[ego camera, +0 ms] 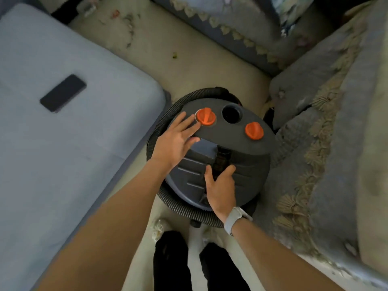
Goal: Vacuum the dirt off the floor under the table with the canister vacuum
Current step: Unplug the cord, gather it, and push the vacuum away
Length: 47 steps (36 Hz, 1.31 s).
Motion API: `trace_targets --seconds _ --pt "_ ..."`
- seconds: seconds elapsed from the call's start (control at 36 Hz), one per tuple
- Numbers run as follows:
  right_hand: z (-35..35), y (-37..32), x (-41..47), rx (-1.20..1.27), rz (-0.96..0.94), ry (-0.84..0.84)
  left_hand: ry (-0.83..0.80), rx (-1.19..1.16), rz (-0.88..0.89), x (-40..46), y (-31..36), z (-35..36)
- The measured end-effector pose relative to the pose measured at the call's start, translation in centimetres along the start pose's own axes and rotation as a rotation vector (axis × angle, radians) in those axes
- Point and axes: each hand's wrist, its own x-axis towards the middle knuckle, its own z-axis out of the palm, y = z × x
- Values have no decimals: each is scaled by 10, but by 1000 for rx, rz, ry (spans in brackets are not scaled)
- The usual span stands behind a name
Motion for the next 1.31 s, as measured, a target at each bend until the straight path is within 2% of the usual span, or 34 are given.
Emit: trace_targets --seconds 0.28,0.5,0.86,1.17,1.31 --pt "-8 -42 82 -204 69 90 -44 9 -115 92 -10 -4" --pt "-22 -63 158 -291 -65 108 23 9 -104 167 -26 4" --pt "-27 -131 296 -421 -245 -4 138 71 -274 278 -82 -12" --pt "-14 -237 436 -493 -335 -158 179 105 -430 397 -162 -51" --pt "0 -278 490 -527 -465 -243 254 185 -524 429 -195 -65"
